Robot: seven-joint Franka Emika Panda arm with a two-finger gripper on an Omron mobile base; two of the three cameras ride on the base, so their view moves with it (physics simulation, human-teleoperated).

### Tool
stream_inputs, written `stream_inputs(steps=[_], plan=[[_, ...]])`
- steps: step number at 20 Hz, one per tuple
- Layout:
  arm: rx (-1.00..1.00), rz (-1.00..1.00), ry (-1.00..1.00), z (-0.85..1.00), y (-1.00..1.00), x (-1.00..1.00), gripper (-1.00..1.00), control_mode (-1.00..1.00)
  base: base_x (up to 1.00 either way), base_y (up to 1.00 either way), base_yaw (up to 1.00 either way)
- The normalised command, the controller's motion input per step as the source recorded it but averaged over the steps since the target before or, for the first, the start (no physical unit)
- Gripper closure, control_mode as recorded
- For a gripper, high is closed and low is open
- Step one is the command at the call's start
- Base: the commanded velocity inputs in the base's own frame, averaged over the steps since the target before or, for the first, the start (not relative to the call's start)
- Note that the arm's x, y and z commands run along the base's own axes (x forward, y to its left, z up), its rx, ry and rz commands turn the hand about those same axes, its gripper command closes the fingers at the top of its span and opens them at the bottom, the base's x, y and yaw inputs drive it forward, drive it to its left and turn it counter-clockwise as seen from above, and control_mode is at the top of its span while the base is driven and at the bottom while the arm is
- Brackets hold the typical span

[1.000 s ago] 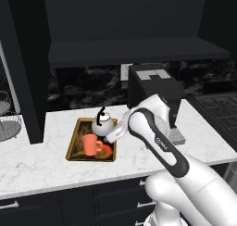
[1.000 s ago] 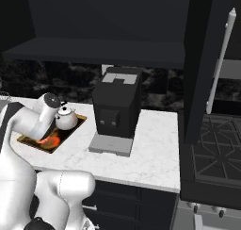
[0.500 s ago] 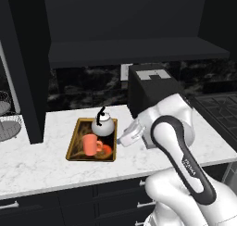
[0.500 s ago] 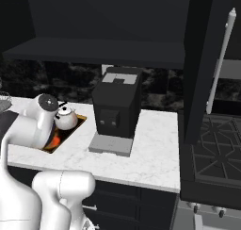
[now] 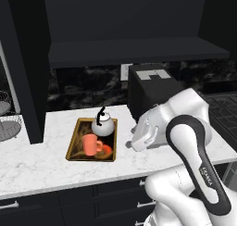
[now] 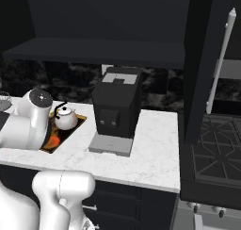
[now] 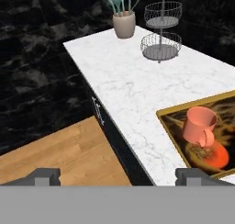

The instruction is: Pick the kettle from the counter and place it on the tray. Then pick the mug from the cabinet and place it on the tray. Then close the cabinet doors.

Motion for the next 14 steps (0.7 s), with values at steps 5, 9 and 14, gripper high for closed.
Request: stream_inputs(steps=[5, 9, 14], plan=[[-0.07, 0.12, -0.05, 0.25, -0.06, -0.13, -1.0, -1.0, 0.0, 0.0, 0.0], [0.0, 0.24, -0.15, 0.24, -0.12, -0.2, -1.0, -1.0, 0.0, 0.0, 0.0], [0.0, 0.28, -0.22, 0.18, -0.01, -0.24, -1.0, -1.0, 0.0, 0.0, 0.0]])
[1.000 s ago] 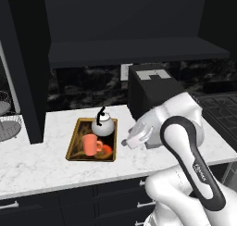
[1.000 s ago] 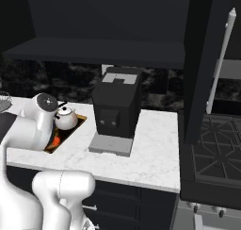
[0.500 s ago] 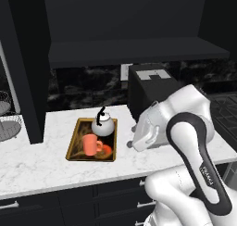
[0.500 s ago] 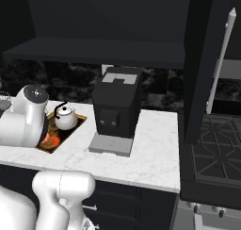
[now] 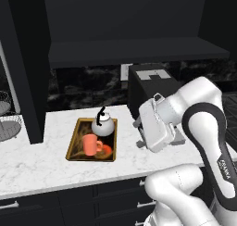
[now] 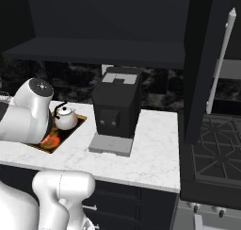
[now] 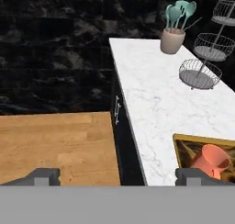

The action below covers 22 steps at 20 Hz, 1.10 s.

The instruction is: Pick the kettle from the counter and place it on the tray. Then pick the mug from the cabinet and place it on the tray. Then close the cabinet doors.

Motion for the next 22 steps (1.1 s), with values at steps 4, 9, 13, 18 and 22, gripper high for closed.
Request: stream_inputs(steps=[4, 9, 13, 18, 22], plan=[[-0.01, 0.28, -0.22, 0.17, 0.1, -0.14, -1.0, -1.0, 0.0, 0.0, 0.0], [-0.02, 0.18, -0.22, 0.2, -0.02, -0.23, -1.0, -1.0, 0.0, 0.0, 0.0], [-0.11, 0.02, -0.36, 0.31, -0.37, -0.44, -1.0, -1.0, 0.0, 0.0, 0.0], [-0.22, 0.02, -0.37, 0.32, -0.35, -0.4, -1.0, -1.0, 0.0, 0.0, 0.0], [-0.37, 0.03, -0.3, 0.25, -0.59, -0.26, -1.0, -1.0, 0.0, 0.0, 0.0]])
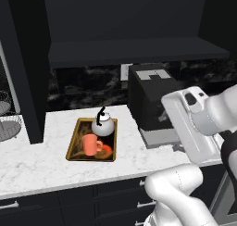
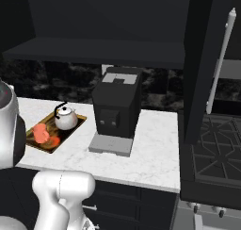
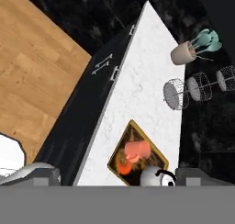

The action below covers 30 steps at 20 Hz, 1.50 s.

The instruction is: Pick the kettle from the counter and place it on the tray. Then pick the mug from the cabinet and place it on the tray. Then close the cabinet doors.

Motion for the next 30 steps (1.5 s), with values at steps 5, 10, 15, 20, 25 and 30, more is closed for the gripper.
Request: stream_inputs(steps=[5, 10, 15, 20, 25, 30], plan=[[-0.28, 0.0, -0.24, 0.3, -0.79, -0.26, -1.0, -1.0, 0.0, 0.0, 0.0], [-0.09, -0.13, -0.2, 0.28, -0.85, -0.31, -1.0, -1.0, 0.0, 0.0, 0.0], [-0.01, -0.33, -0.09, 0.11, -0.84, -0.16, -1.0, -1.0, 0.0, 0.0, 0.0], [0.0, -0.41, -0.01, 0.21, -0.8, -0.01, -1.0, -1.0, 0.0, 0.0, 0.0], [0.0, -0.36, -0.01, 0.19, -0.84, 0.01, -1.0, -1.0, 0.0, 0.0, 0.0], [0.0, -0.2, -0.1, 0.07, -0.9, 0.0, -1.0, -1.0, 0.0, 0.0, 0.0]])
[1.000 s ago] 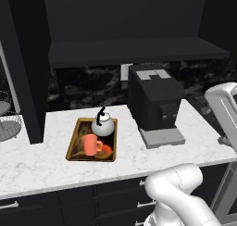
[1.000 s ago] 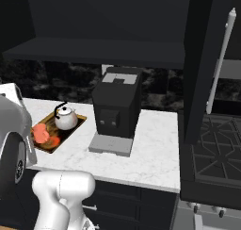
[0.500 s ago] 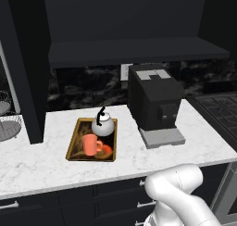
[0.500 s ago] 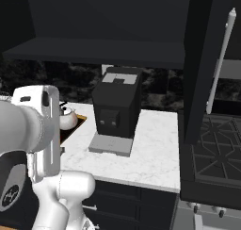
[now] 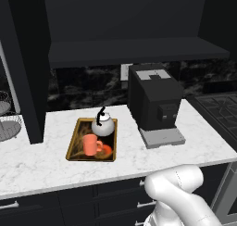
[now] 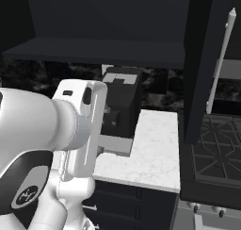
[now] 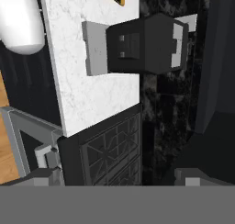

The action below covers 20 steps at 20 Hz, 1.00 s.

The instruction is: Pick the kettle from the counter and place it on the tray. Then pick the mug from the cabinet and place it on the tray. Then close the cabinet doors.

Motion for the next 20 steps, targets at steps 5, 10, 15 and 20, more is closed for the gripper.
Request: stream_inputs(steps=[5, 10, 15, 20], plan=[[-0.07, -0.2, -0.14, 0.06, -0.69, -0.14, -1.0, -1.0, 0.0, 0.0, 0.0], [-0.1, -0.34, 0.0, 0.31, -0.53, -0.15, -1.0, -1.0, 0.0, 0.0, 0.0], [-0.04, -0.27, -0.05, 0.18, -0.55, -0.12, -1.0, -1.0, 0.0, 0.0, 0.0], [-0.05, -0.11, -0.19, 0.03, -0.6, -0.12, -1.0, -1.0, 0.0, 0.0, 0.0]])
